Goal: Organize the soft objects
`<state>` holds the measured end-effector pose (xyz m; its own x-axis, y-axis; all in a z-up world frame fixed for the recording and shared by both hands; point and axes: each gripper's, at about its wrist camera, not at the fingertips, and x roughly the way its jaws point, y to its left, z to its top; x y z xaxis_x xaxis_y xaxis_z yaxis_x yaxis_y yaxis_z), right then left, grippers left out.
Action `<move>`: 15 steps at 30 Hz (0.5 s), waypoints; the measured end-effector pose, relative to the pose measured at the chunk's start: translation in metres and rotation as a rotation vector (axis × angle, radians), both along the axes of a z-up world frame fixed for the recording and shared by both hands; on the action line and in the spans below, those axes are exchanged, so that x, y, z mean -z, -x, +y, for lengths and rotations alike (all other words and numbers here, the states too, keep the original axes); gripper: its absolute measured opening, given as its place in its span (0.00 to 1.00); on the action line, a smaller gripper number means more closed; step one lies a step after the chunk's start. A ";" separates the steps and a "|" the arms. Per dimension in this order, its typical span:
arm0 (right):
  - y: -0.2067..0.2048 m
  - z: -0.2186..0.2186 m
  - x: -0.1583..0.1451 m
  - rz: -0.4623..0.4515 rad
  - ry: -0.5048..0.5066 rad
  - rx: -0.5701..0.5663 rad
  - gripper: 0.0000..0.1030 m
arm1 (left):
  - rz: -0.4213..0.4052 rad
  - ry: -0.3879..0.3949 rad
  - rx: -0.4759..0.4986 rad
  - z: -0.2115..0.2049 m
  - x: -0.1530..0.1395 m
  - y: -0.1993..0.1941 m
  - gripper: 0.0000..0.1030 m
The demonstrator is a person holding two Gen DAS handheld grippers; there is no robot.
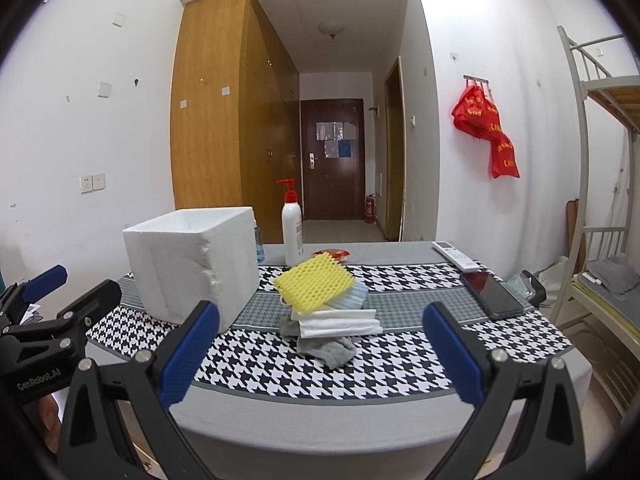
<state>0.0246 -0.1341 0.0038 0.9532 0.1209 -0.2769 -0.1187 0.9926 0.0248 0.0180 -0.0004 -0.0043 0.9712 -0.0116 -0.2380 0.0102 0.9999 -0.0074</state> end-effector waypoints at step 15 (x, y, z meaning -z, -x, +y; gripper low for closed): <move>-0.034 -0.018 -0.011 0.022 0.004 0.033 1.00 | 0.020 0.013 0.039 -0.017 -0.012 -0.043 0.99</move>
